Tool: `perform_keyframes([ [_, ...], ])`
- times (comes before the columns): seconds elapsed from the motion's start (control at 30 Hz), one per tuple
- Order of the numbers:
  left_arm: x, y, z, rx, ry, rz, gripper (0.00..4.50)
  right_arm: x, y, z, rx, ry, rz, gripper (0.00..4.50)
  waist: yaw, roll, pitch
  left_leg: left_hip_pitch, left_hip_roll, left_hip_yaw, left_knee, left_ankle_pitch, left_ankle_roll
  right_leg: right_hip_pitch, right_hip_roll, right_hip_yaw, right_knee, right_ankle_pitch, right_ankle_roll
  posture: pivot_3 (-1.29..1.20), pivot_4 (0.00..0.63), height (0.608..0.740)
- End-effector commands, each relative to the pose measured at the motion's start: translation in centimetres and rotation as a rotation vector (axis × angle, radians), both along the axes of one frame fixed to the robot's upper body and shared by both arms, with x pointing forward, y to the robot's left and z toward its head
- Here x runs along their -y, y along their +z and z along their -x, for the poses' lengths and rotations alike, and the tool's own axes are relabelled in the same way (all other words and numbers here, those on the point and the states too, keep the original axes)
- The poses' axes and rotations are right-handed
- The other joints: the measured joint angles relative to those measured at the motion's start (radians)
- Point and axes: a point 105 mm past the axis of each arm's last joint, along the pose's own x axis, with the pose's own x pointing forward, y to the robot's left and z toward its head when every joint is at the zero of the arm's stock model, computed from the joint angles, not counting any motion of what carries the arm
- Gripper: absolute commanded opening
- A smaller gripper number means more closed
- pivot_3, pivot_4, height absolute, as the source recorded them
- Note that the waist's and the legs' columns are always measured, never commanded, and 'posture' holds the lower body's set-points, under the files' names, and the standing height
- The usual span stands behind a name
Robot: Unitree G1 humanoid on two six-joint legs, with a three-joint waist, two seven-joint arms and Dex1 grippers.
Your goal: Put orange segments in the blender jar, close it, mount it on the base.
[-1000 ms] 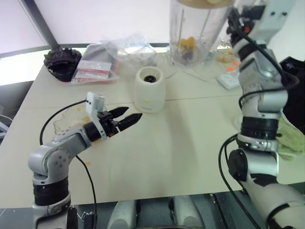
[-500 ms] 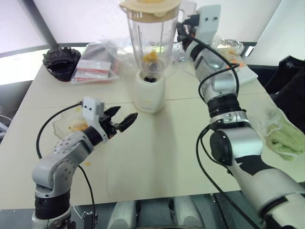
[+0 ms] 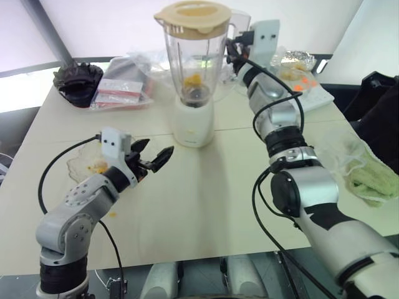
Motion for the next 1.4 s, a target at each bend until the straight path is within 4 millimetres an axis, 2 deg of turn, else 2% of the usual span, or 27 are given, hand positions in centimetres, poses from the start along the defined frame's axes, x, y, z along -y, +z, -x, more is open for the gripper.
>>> perform_keyframes([
  [0.03,-0.1,1.3,0.3,0.058,0.005,0.001,4.47,-0.6,3.0,0.5,0.087,0.017,-0.039,0.99,0.0,0.0,0.0,0.0,0.0,0.0,0.0,0.0,0.0,0.0,0.0,0.0,0.0,0.0,0.0,0.0,0.15,0.74],
  [0.2,-0.4,1.2,0.3,0.056,0.014,-0.004,4.47,-0.7,2.0,0.0,0.061,0.015,-0.028,0.99,-0.001,0.0,0.0,0.001,0.0,0.0,0.0,0.0,0.0,0.0,0.0,0.0,0.002,0.0,0.0,0.0,0.15,0.74],
  [0.4,-0.5,1.0,0.6,0.056,0.027,-0.008,4.47,-0.1,0.4,-0.6,0.028,-0.02,-0.009,0.99,-0.001,0.0,0.0,0.001,0.0,0.001,0.0,0.0,0.0,0.0,0.0,0.0,0.003,0.0,0.0,0.0,0.15,0.74],
  [1.07,-0.5,0.7,0.4,0.054,0.033,-0.018,4.47,-0.7,-1.3,-0.6,0.023,-0.014,-0.024,0.99,-0.001,0.0,0.0,0.002,0.0,0.0,0.001,0.001,-0.001,0.001,0.0,0.0,0.004,0.0,0.0,0.0,0.15,0.74],
  [1.17,-0.4,0.6,0.4,0.053,0.031,-0.023,4.47,-0.6,-2.3,-0.7,-0.005,-0.014,0.002,0.99,-0.001,0.0,0.0,0.002,0.0,0.0,0.001,0.001,-0.001,0.001,0.0,0.0,0.004,0.0,0.0,0.0,0.15,0.74],
  [1.4,-0.1,0.5,0.1,0.057,0.017,-0.03,4.47,-0.6,-3.1,-0.5,0.018,-0.023,0.083,0.99,-0.001,0.0,0.0,0.004,0.0,0.0,0.001,0.001,-0.001,0.002,0.0,0.0,0.005,0.0,0.0,0.0,0.15,0.74],
])
